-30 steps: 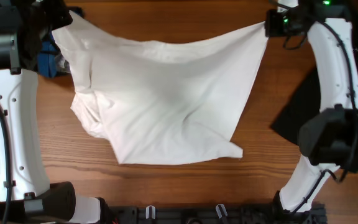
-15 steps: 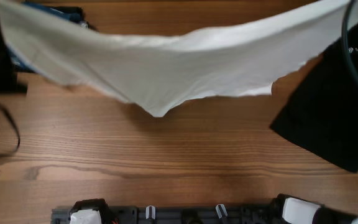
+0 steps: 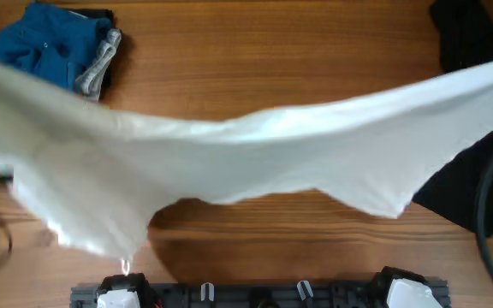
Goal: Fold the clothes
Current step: 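Lift the shirt with both grippers and lay it flat forward, then release the shirt and move both grippers to its top corners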
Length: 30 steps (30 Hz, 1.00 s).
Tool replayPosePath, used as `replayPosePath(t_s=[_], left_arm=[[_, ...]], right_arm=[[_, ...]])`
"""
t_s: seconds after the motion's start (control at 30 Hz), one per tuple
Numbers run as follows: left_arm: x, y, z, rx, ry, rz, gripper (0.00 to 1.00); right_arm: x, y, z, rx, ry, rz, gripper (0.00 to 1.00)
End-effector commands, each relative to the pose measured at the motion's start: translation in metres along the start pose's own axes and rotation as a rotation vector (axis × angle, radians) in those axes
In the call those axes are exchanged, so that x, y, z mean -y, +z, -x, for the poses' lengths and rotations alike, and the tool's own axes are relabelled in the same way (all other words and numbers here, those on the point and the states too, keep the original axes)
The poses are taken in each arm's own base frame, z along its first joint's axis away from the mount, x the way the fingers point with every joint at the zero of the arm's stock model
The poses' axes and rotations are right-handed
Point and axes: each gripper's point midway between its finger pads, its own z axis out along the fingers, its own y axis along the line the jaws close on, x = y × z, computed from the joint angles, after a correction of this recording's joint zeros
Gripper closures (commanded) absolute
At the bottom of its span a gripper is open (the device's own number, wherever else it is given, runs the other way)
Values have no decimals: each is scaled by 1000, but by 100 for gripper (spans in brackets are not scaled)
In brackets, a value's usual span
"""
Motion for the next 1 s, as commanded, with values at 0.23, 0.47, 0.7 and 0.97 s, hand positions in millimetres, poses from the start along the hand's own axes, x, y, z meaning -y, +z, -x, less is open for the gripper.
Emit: replayPosePath(t_s=[0.23, 0.47, 0.7, 0.97], left_arm=[[-67, 202, -182, -439, 15, 157, 96], [-63, 307, -278, -441, 1, 54, 96], [-41, 349, -352, -460, 0, -6, 96], [-63, 302, -422, -794, 5, 93, 96]], right_arm=[[9, 217, -110, -470, 26, 13, 96], [-14, 364, -151, -385, 63, 120, 96], [-69, 446, -197, -330, 12, 196, 96], [-64, 431, -245, -520, -5, 191, 96]])
